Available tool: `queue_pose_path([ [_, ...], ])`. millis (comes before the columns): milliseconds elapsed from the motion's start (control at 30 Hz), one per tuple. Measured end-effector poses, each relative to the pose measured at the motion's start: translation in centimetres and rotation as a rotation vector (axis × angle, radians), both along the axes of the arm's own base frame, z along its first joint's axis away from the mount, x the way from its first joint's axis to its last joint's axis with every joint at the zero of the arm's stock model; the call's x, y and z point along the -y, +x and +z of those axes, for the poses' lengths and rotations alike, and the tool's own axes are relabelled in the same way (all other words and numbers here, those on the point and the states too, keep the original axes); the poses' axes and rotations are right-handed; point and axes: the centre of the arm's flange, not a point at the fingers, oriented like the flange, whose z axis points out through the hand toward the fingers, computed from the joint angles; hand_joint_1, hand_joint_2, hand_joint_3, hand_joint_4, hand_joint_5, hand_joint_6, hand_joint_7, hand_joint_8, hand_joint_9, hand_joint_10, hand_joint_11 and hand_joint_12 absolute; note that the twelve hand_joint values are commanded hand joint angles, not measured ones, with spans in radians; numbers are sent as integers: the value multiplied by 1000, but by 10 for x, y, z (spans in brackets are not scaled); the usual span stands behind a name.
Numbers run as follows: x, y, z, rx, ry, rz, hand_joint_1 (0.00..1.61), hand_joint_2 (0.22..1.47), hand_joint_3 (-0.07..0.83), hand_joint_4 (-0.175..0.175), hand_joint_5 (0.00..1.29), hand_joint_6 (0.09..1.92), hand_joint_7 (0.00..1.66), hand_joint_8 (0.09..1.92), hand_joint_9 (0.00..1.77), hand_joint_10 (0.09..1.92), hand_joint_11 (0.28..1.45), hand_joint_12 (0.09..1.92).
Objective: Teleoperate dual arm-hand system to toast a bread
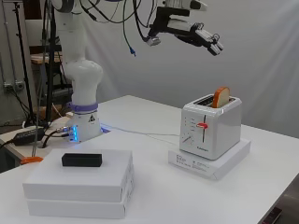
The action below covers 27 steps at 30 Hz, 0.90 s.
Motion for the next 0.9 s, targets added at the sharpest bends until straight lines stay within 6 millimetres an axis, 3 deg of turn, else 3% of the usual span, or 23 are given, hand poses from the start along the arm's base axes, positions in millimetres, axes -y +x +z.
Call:
queue_pose_path([
  [67, 61, 1, -9, 5, -33, -167, 4, 1085, 6, 16, 371, 87, 352, 87, 403, 87, 399, 87],
  [167, 186, -17, -26, 30, -47, -422, 0, 1075, 0, 61, 384, 87, 311, 87, 375, 87, 405, 87],
  [200, 211, -24, -31, 36, -32, -461, 0, 1066, -4, 74, 379, 87, 286, 87, 362, 87, 408, 87],
  [267, 236, -32, -37, 49, 17, -507, 0, 1063, -3, 84, 360, 87, 250, 87, 343, 87, 414, 87],
  [300, 237, -32, -39, 57, 40, -510, 0, 1073, 1, 75, 352, 87, 239, 87, 337, 87, 417, 87],
  [333, 225, -27, -43, 65, 62, -493, 0, 1083, 6, 56, 346, 87, 232, 87, 331, 87, 417, 87],
  [467, 129, 10, -74, 46, 56, -350, 0, 1102, 10, -15, 293, 87, 241, 87, 346, 87, 418, 87],
  [533, 80, 29, -116, -9, 42, -278, 0, 1106, 7, -32, 268, 87, 278, 87, 399, 87, 427, 87],
  [633, 39, 45, -188, -96, 38, -220, 0, 1109, 1, -49, 249, 87, 371, 87, 539, 87, 474, 87],
  [700, 39, 46, -213, -115, 73, -220, 0, 1105, -2, -55, 241, 87, 414, 87, 612, 87, 506, 87],
  [767, 54, 45, -223, -110, 122, -251, 0, 1097, -4, -59, 230, 87, 423, 87, 640, 87, 534, 87],
  [900, 71, 44, -239, -126, 129, -275, 0, 1118, 2, -73, 235, 87, 540, 87, 983, 87, 777, 87],
])
